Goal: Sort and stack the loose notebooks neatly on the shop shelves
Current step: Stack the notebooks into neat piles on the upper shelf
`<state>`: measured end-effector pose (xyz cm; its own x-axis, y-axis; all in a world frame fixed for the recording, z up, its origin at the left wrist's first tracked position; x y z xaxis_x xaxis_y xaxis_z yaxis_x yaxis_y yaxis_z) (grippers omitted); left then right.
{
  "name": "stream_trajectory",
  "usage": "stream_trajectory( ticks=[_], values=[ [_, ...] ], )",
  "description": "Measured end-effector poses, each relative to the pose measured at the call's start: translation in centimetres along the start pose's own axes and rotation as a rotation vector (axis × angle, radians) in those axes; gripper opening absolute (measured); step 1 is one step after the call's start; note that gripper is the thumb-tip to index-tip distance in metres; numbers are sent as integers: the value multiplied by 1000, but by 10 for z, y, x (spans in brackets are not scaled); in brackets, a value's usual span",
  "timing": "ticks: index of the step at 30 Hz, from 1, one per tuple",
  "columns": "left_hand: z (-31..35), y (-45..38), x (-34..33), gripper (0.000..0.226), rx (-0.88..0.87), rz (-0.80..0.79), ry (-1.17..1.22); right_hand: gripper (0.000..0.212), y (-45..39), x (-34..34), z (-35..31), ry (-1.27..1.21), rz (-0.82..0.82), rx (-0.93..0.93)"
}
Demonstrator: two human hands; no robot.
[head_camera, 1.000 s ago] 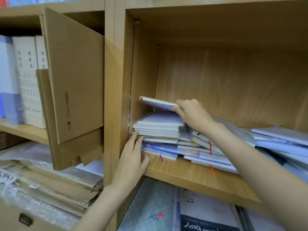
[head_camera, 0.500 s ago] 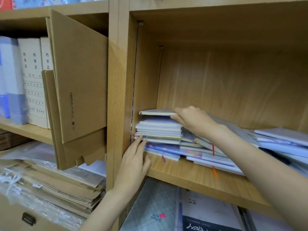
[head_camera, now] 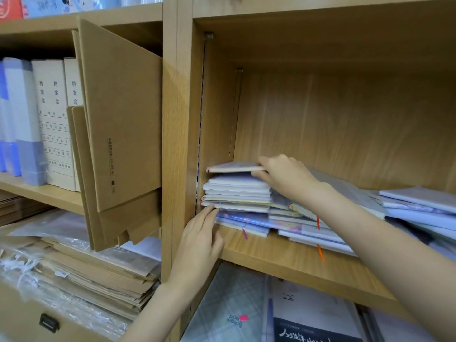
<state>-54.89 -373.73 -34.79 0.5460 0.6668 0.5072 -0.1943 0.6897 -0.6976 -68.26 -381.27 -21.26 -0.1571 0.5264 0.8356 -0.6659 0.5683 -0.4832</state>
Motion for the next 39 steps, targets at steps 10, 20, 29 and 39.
stream_trajectory(
  ticks=[10, 20, 29, 39],
  values=[
    [18, -16, 5, 55, -180, 66, -50, 41, 84, 23, 30, -116, 40, 48],
    [54, -38, -21, 80, -375, 117, -406, 102, 135, -13, 36, 136, 92, 111],
    [123, -30, -43, 72, -648, 206, -316, 47, 191, -9, 45, 219, 214, 155],
    [156, -72, -84, 112, -853, 34, -707, 10, 170, -25, 40, 433, 228, 22]
  ],
)
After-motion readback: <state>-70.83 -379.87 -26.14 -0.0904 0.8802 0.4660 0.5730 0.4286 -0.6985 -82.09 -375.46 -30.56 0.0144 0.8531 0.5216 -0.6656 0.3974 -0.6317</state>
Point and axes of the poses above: each hand's wrist, its own y-axis away from the middle knuckle, its own x-axis out of the back of the hand, z = x × y, the point moved 7 cm from there along -y, towards the middle knuckle, and after that the axes turned 7 degrees about x, right-handed, at the moved point
